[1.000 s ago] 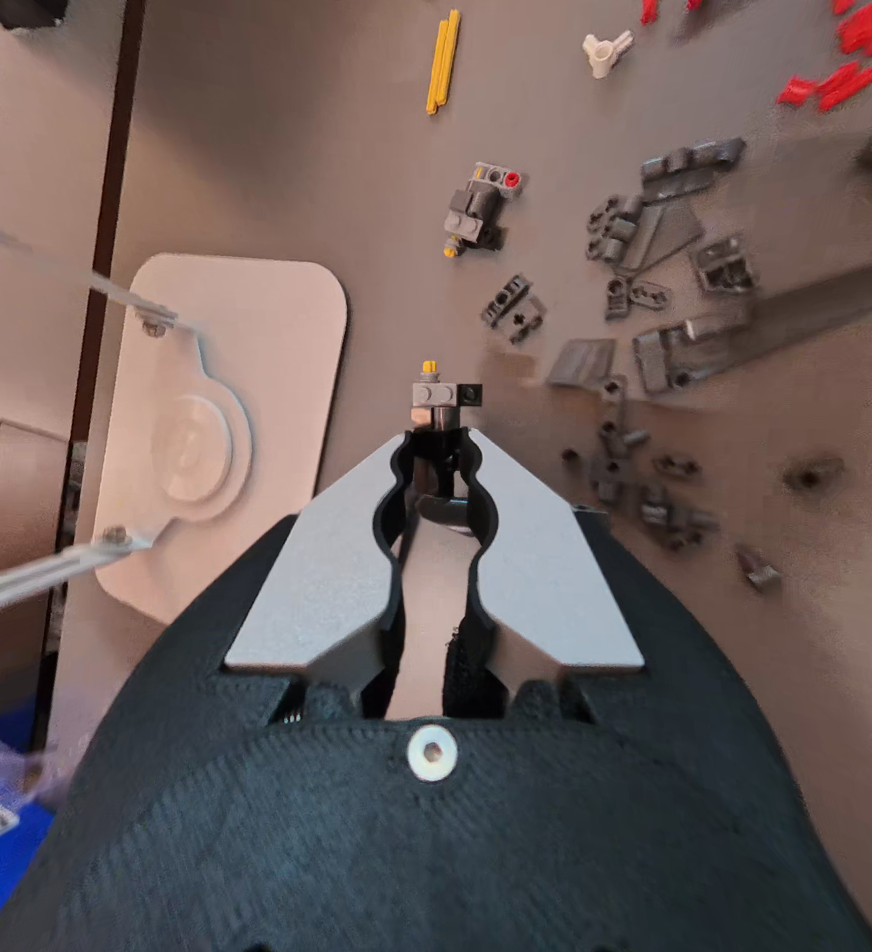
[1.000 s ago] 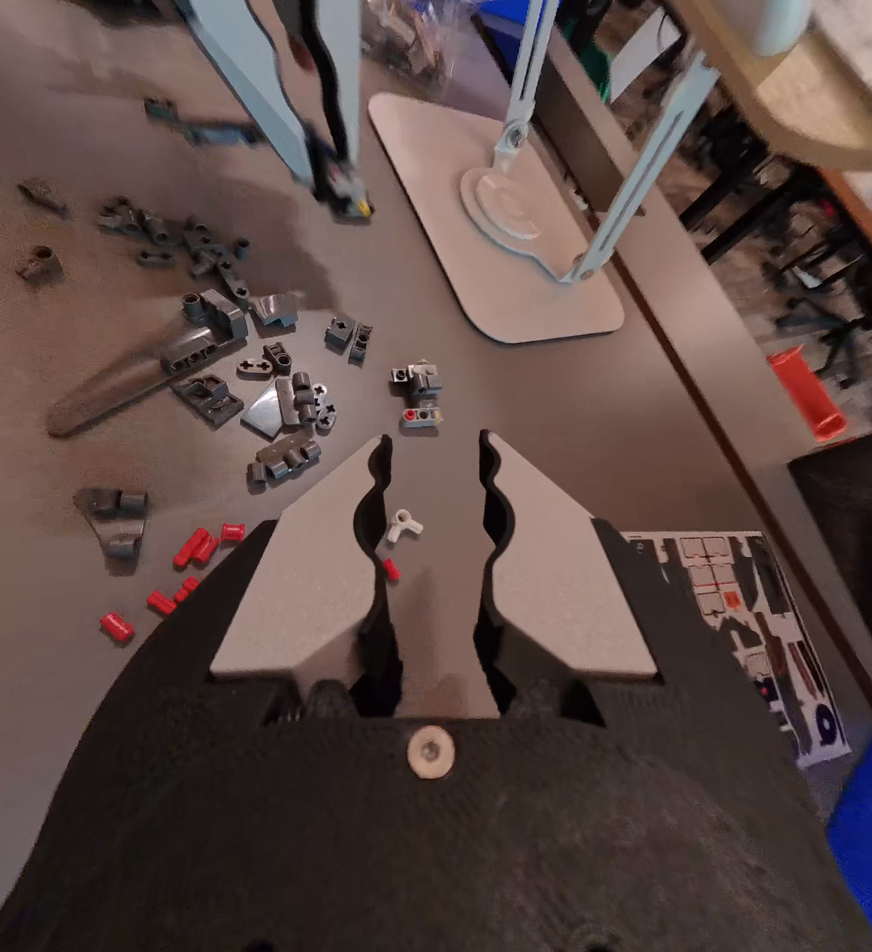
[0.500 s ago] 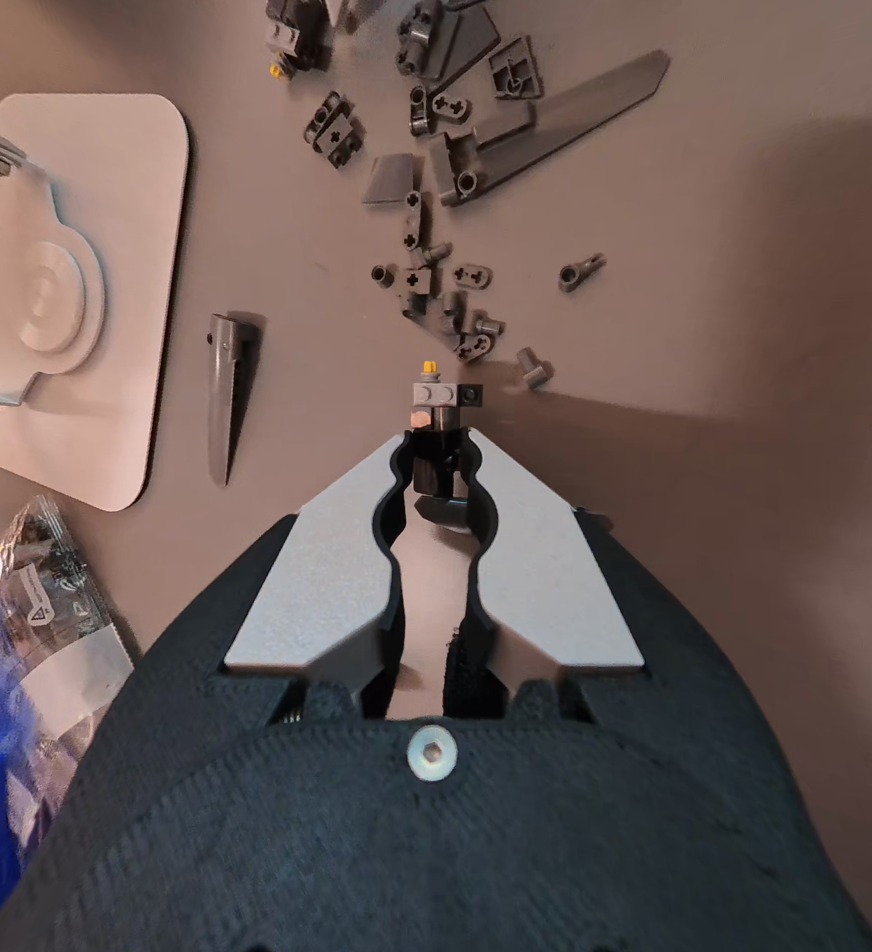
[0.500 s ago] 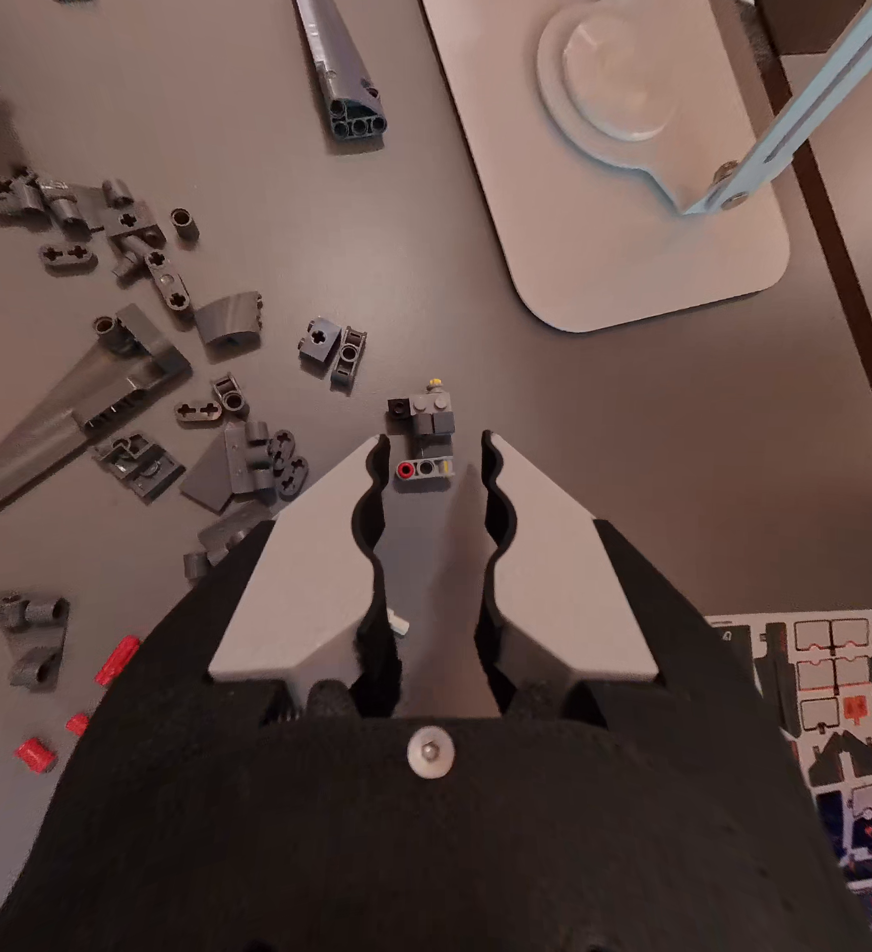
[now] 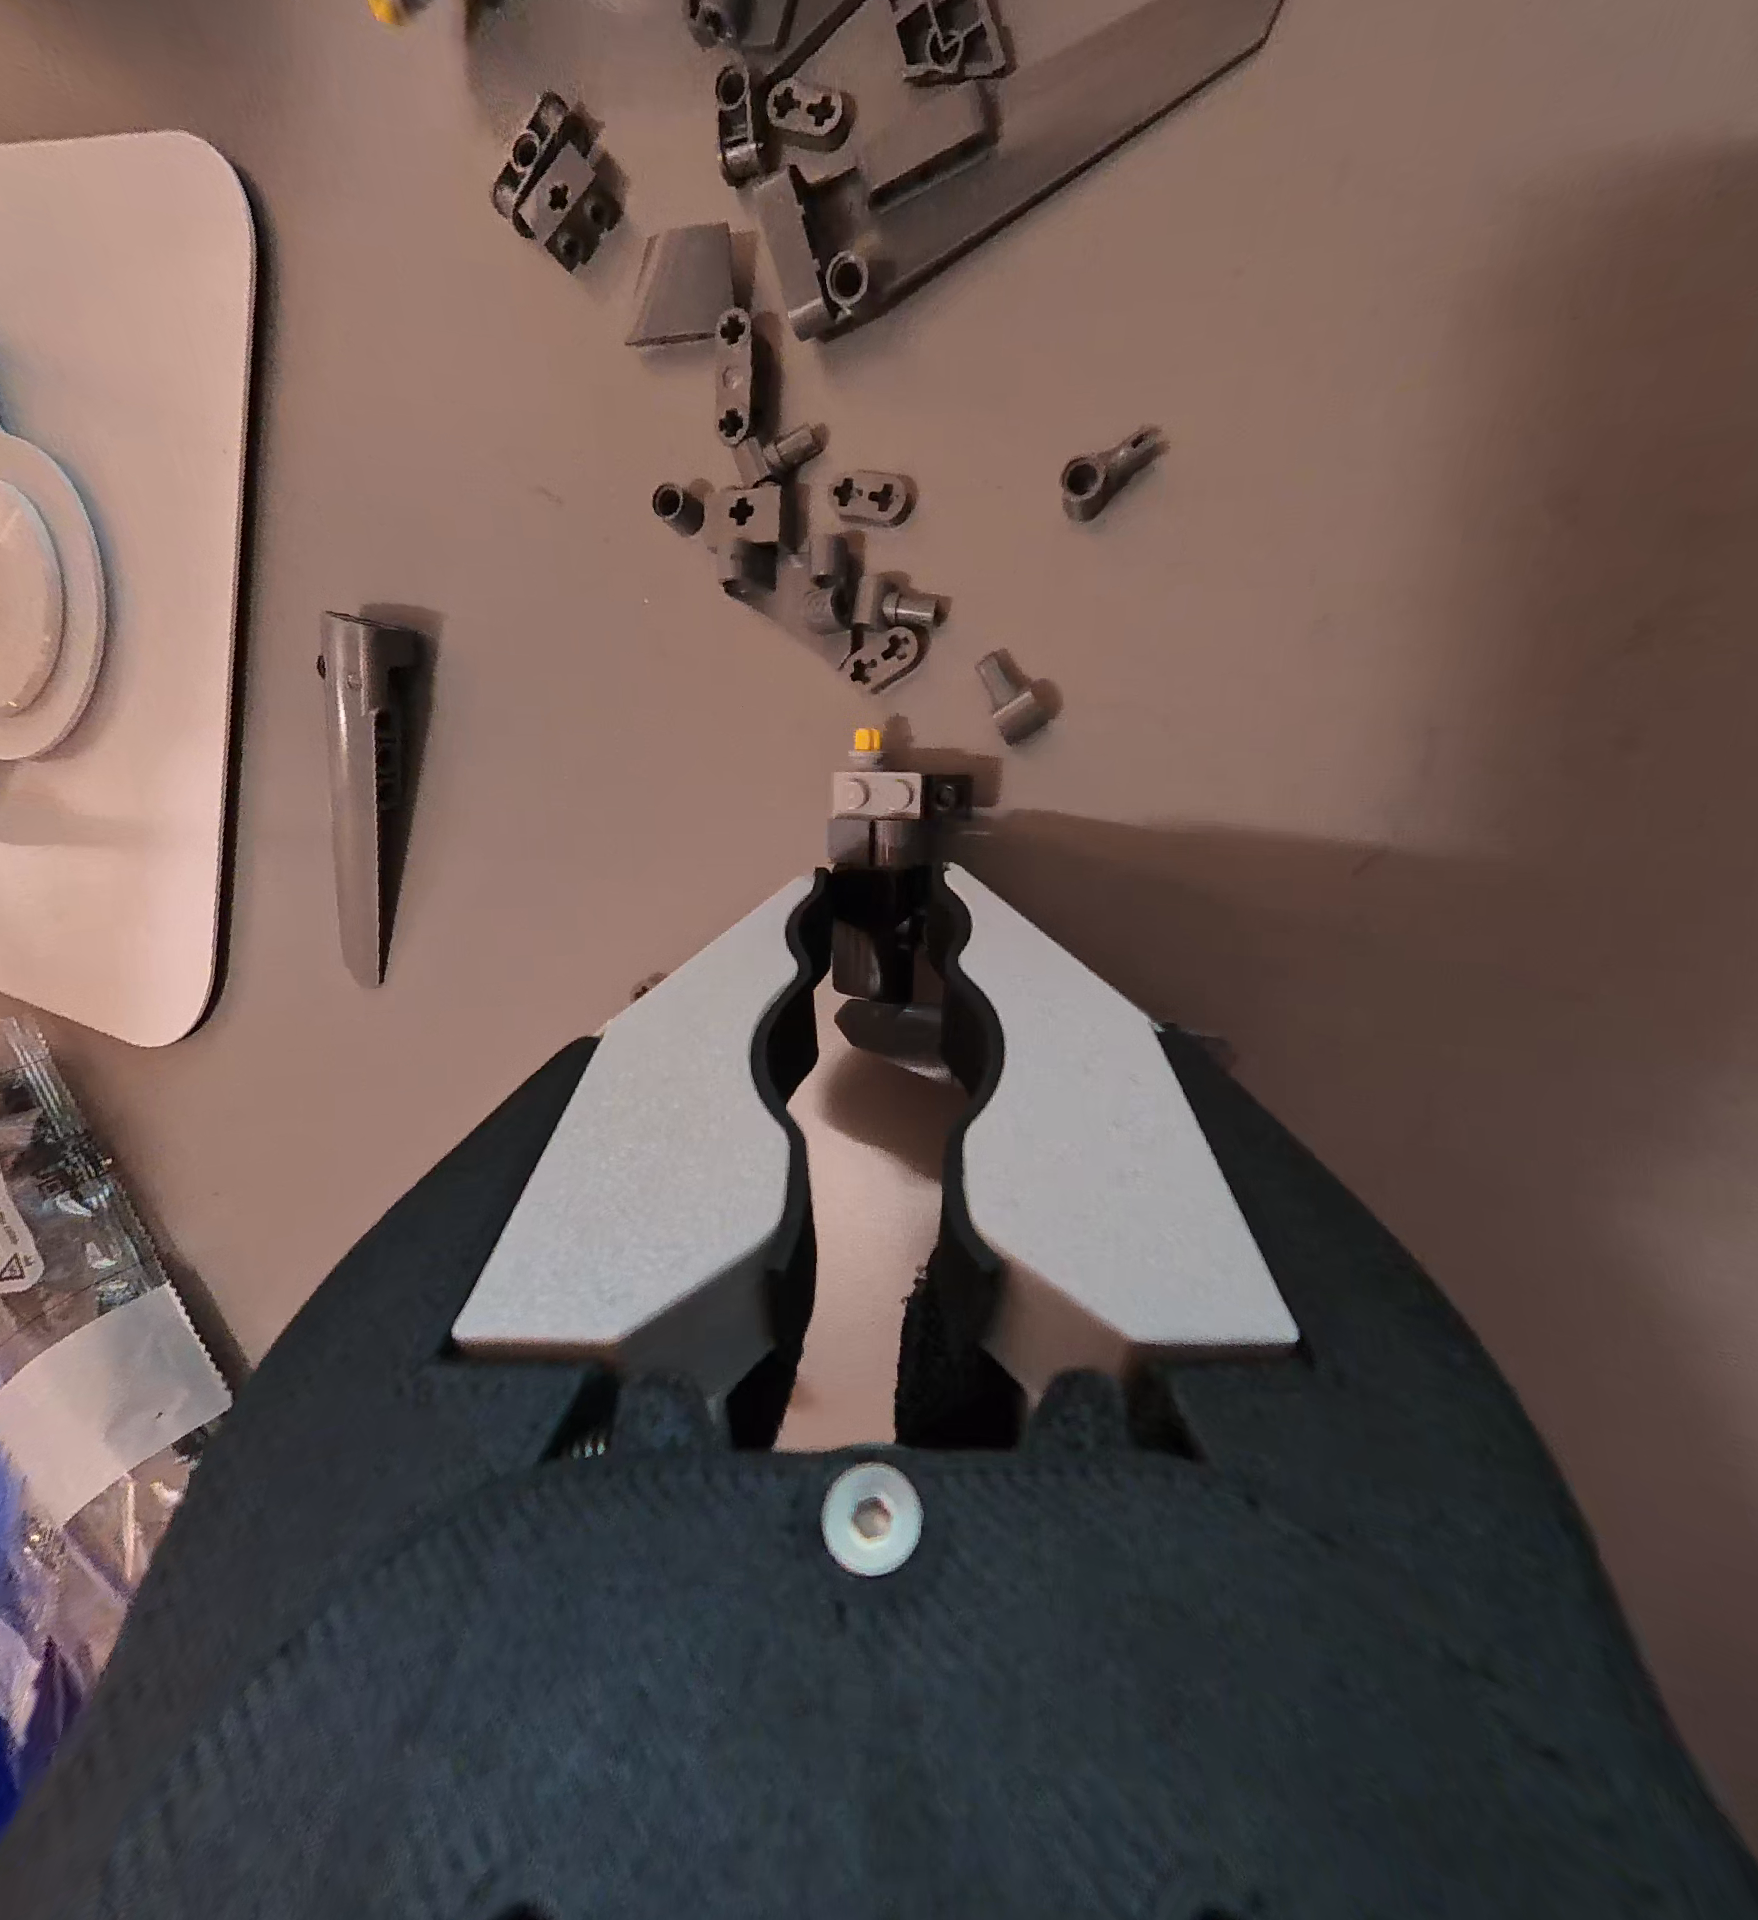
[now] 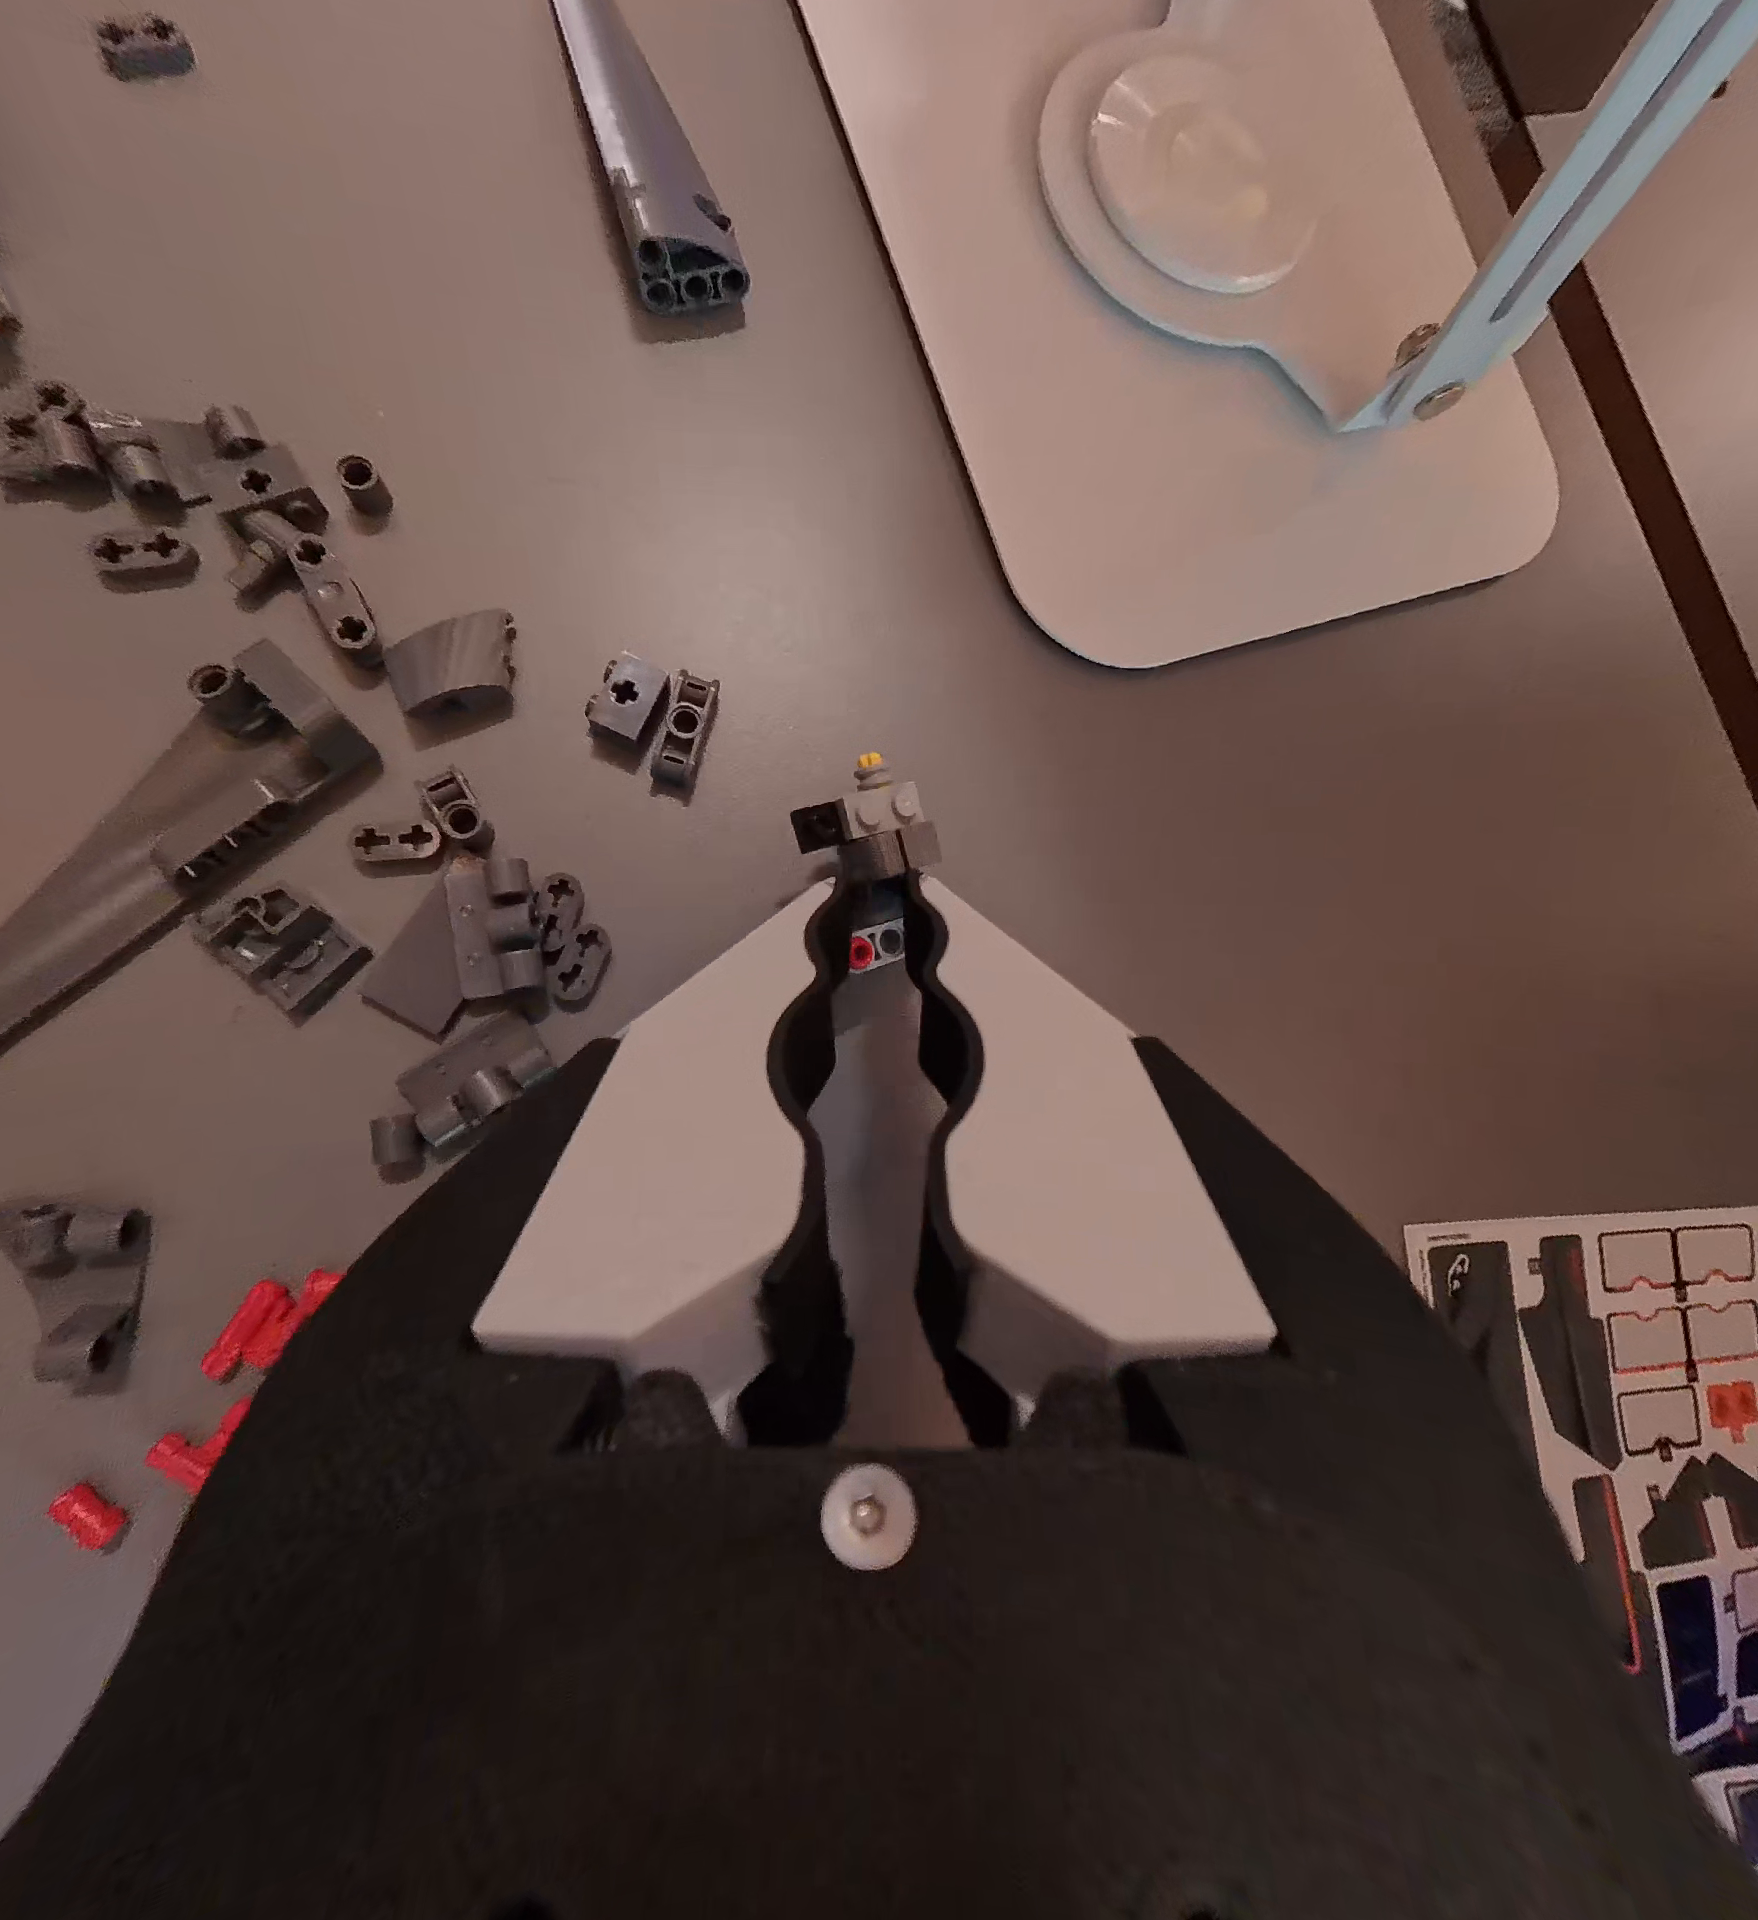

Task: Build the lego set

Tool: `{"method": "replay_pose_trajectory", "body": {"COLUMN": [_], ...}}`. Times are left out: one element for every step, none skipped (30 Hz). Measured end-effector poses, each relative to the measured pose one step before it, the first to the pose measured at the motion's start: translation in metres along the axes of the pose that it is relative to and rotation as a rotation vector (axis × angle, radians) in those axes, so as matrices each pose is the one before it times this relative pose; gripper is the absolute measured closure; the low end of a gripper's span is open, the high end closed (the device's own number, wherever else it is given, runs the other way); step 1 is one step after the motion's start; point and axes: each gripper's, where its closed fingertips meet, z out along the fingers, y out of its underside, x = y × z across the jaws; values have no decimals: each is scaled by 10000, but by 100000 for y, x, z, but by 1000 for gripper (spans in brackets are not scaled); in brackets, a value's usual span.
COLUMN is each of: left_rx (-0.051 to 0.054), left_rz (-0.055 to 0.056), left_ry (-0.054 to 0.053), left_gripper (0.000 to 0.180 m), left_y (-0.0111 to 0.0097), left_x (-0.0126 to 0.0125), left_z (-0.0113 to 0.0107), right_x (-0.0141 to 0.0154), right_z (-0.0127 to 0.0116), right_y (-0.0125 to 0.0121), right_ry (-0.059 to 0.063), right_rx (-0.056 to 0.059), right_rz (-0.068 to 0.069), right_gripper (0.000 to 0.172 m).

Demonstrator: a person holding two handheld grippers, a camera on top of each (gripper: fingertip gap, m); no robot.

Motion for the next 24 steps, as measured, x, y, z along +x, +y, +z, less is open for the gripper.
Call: {"method": "replay_pose_trajectory", "body": {"left_rx": [-13, -4, 27, 63, 79, 30, 11, 51, 54, 49, 54, 28, 8, 25, 59, 52, 31, -4, 0, 41, 67, 78, 65, 79], "left_rz": [72, 33, 49, 66, 67, 38, 55, 99, 50, 19, 34, 19, 15, -3, 19, 32, 26, -2, -9, 12, 9, 0, -13, -30], "left_ry": [-30, -40, -11, 25, 11, -45, -45, -35, -66, -52, -25, -28, -43, -61, -23, 34, 2, -58, -50, 13, 31, -3, -14, 12], "left_gripper": [164, 164, 164, 164, 164, 164, 164, 164, 164, 164, 164, 164, 164, 163, 163, 162, 162, 162, 162, 162, 162, 161, 161, 161], "left_y": [46, 55, 20, -23, -41, 34, 66, 37, 35, 43, 50, 61, 85, 60, 15, 12, 40, 74, 86, 24, 13, 17, 52, 14], "left_x": [74, 60, 123, 220, 213, 114, 81, 97, 26, 21, 38, 37, -7, -29, 15, 113, 66, -48, -39, 70, 110, 69, 19, 21], "left_z": [-51, -45, -66, -80, -66, -64, -74, -63, -50, -36, -48, -64, -64, -48, -54, -54, -40, -57, -61, -72, -89, -56, -17, -12], "right_x": [-106, -202, -130, -73, -175, -282, -314, -335, -435, -494, -458, -456, -607, -673, -673, -632, -453, -213, -5, 211, 303, 159, 203, 436], "right_z": [-232, -202, -162, -152, -174, -203, -207, -234, -265, -280, -290, -310, -283, -254, -185, -112, -75, -111, -179, -294, -379, -375, -298, -198], "right_y": [-128, -85, -23, 7, -61, -163, -198, -214, -260, -336, -363, -398, -395, -372, -256, -111, -4, 84, 235, 326, 292, 350, 465, 412], "right_ry": [-3, -40, 18, 57, 1, -53, -35, -13, -38, -47, -6, 22, -48, -68, -59, -36, 43, 128, 168, 202, 166, -23, -87, 19], "right_rx": [60, 24, -10, -28, 13, 68, 74, 57, 65, 96, 106, 121, 106, 78, 17, -49, -69, -70, -105, -105, -39, -31, -76, -60], "right_rz": [0, -30, -44, -41, -30, -17, -22, -59, -83, -58, -21, -27, -37, -27, -35, -65, -84, -67, -18, 25, 57, 55, 83, 149], "right_gripper": [165, 165, 165, 165, 166, 166, 167, 167, 167, 167, 172, 172, 172, 172, 172, 172, 172, 172, 172, 172, 169, 161, 158, 157]}}
